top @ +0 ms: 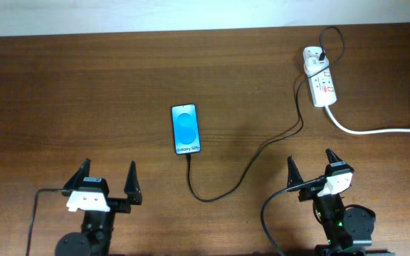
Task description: Plug charger to phone and switch on socket
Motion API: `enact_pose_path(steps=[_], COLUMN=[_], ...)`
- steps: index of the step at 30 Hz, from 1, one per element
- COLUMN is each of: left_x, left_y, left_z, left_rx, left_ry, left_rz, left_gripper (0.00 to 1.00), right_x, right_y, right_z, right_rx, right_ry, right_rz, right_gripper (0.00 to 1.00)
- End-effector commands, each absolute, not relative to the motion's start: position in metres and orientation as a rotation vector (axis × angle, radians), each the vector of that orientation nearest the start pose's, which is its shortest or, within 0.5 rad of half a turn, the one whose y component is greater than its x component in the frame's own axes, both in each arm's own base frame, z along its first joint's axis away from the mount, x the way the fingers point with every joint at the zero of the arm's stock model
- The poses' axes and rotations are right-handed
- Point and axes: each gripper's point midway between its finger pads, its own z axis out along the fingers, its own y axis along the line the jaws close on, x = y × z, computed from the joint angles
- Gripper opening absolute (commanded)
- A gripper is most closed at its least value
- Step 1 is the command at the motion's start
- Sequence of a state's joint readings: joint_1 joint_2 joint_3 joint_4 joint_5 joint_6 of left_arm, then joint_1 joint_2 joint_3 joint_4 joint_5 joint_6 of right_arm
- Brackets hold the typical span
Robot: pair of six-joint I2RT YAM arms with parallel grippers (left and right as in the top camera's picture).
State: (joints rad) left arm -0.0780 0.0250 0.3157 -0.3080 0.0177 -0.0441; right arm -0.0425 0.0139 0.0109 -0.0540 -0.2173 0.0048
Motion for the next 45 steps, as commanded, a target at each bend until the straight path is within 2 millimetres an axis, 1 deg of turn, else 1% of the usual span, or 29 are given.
enact_pose_path(steps=[1, 4, 5, 8, 12, 14, 16, 18, 45], left_x=[0.229, 0.237, 0.239, 0.244, 0.246, 0.245, 0.245, 0.245, 0.245], left_y=[-0.024, -0.024, -0.023, -0.021, -0.020, -0.017, -0.015, -0.019, -0.018], left_z=[0.224, 0.214, 0.206, 0.197, 0.174, 0.157, 0.156, 0.157, 0.157], left_rx=[0.077, 0.075, 0.075, 0.130, 0.178, 0.174, 0.166, 0.168, 0.167], left_ry=[1.558, 1.529, 1.526, 1.496, 1.567, 1.639, 1.642, 1.639, 1.639], left_rz=[-0.110, -0.107, -0.098, -0.027, 0.022, 0.037, 0.046, 0.018, 0.019], left_gripper=[0.99, 0.99, 0.99, 0.99, 0.99, 0.99, 0.99, 0.99, 0.99], right_x=[0.244, 0.244, 0.244, 0.244, 0.244, 0.244, 0.244, 0.244, 0.244], right_y=[0.024, 0.024, 0.024, 0.024, 0.024, 0.024, 0.024, 0.024, 0.024], right_z=[0.160, 0.160, 0.160, 0.160, 0.160, 0.160, 0.160, 0.160, 0.160], right_rx=[-0.108, -0.108, -0.108, -0.108, -0.108, -0.107, -0.108, -0.108, -0.108], right_ry=[1.629, 1.629, 1.629, 1.629, 1.629, 1.629, 1.629, 1.629, 1.629], right_rz=[0.146, 0.146, 0.146, 0.146, 0.146, 0.145, 0.146, 0.146, 0.146], right_gripper=[0.99, 0.98, 0.98, 0.98, 0.98, 0.98, 0.98, 0.98, 0.98])
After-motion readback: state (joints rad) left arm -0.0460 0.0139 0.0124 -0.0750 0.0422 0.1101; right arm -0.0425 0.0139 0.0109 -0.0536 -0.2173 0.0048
